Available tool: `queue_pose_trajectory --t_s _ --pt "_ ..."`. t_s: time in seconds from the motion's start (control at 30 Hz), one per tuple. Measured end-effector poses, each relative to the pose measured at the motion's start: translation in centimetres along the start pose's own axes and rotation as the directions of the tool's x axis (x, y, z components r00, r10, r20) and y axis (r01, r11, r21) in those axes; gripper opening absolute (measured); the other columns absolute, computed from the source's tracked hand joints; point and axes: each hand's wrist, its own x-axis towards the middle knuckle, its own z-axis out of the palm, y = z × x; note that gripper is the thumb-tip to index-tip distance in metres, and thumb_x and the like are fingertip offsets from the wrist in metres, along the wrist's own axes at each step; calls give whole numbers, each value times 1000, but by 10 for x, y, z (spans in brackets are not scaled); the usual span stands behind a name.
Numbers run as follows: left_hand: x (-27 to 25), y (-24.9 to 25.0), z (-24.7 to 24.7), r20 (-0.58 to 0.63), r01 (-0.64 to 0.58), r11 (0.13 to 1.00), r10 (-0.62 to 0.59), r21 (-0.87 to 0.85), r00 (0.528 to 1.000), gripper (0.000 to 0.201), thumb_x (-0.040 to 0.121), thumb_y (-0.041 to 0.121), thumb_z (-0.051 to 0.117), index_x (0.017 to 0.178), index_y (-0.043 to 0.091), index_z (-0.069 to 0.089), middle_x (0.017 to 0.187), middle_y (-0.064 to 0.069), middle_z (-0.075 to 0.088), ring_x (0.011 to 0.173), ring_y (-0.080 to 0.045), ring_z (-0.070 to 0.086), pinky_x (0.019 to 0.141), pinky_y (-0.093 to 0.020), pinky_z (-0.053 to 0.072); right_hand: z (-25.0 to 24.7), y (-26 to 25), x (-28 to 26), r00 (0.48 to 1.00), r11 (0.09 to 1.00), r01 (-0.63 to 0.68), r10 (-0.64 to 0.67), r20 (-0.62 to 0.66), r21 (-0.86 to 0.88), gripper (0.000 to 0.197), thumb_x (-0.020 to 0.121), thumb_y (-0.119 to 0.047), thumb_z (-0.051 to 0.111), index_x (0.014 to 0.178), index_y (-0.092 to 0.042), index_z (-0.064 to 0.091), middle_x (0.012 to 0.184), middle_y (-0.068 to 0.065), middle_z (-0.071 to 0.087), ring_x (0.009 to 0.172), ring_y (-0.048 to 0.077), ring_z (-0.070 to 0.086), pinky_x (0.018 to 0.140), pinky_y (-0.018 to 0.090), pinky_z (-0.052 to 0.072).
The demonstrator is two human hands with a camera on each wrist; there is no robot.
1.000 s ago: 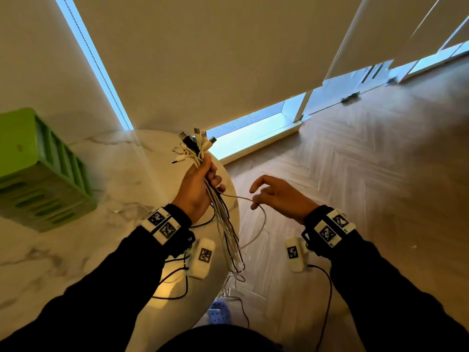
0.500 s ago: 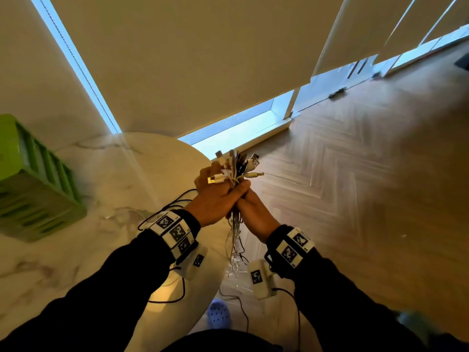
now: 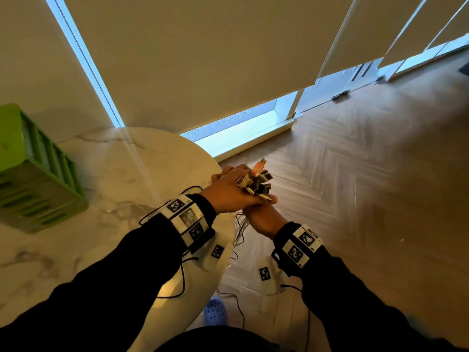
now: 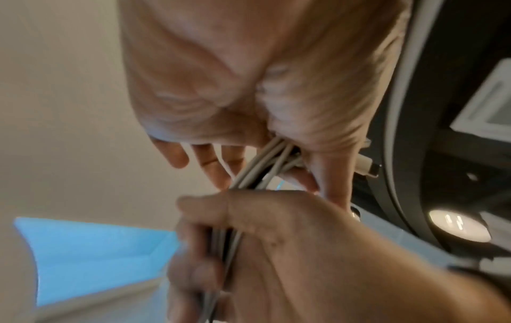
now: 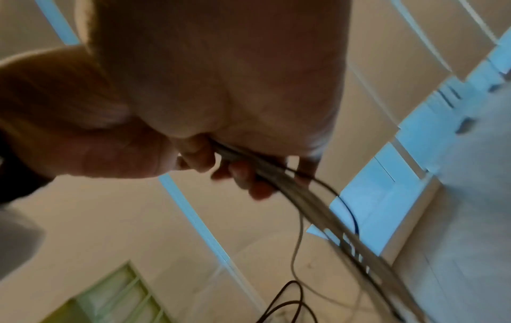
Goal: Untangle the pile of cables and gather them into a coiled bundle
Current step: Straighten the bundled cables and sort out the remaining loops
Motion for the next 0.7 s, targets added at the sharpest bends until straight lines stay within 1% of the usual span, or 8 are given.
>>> queue_pose_trajectory --t_s 0.07,0.13,0.23,0.37,0.43,0.5,0.6,0.7 --pt "3 -3 1 49 -37 932 59 -362 997 51 77 40 85 121 23 65 122 2 66 117 -17 62 102 -42 51 -3 1 -2 988 995 94 -90 -124 29 26 107 -19 35 109 -12 60 105 6 61 85 2 59 82 18 48" --pt "6 -15 2 111 -51 880 117 -472 987 71 77 33 86 140 24 52 137 5 61 128 -15 57 109 -46 47 -10 -3 -6 979 987 127 -109 -171 100 26 98 -31 41 88 -21 63 83 4 60 76 16 57 72 34 48" --pt "11 -38 15 307 46 939 64 -340 950 81 77 30 87 145 31 43 150 13 47 140 -7 39 120 -35 27 -27 -14 -16 981 911 143 -78 -178 387 33 97 -17 44 64 -17 49 58 1 35 54 15 38 63 35 40" --pt "18 -59 51 582 97 995 -90 20 808 48 70 59 84 111 47 63 134 19 60 124 -3 52 112 -35 39 -47 -32 -36 993 762 86 -120 8 642 33 92 -18 41 61 -19 30 55 0 19 51 17 21 62 32 40" --pt "32 -63 62 508 25 998 -48 51 860 37 65 70 79 93 48 68 104 22 70 98 5 62 96 -33 51 -53 -40 -48 987 737 78 -152 52 671 33 89 -19 41 59 -20 27 54 0 17 50 17 18 62 31 42" --pt "48 -65 68 218 -42 999 34 32 975 35 76 64 73 95 35 65 89 17 68 84 2 63 82 -34 54 -60 -47 -57 979 729 156 -204 -5 666 33 87 -19 42 59 -19 25 54 2 16 50 19 17 72 33 48" --pt "61 -63 95 -172 -99 979 68 -181 983 33 91 30 70 109 11 50 81 11 68 76 -5 67 74 -41 54 -74 -55 -62 947 680 294 -300 -111 671 31 86 -23 44 59 -20 29 53 1 21 52 21 22 90 48 39" --pt "60 -48 128 -113 -73 946 39 -316 993 25 97 26 65 102 18 42 71 1 69 56 -12 65 62 -41 57 -94 -61 -59 947 689 317 -273 -172 651 30 83 -26 42 58 -22 26 51 -3 20 49 16 21 71 34 44"
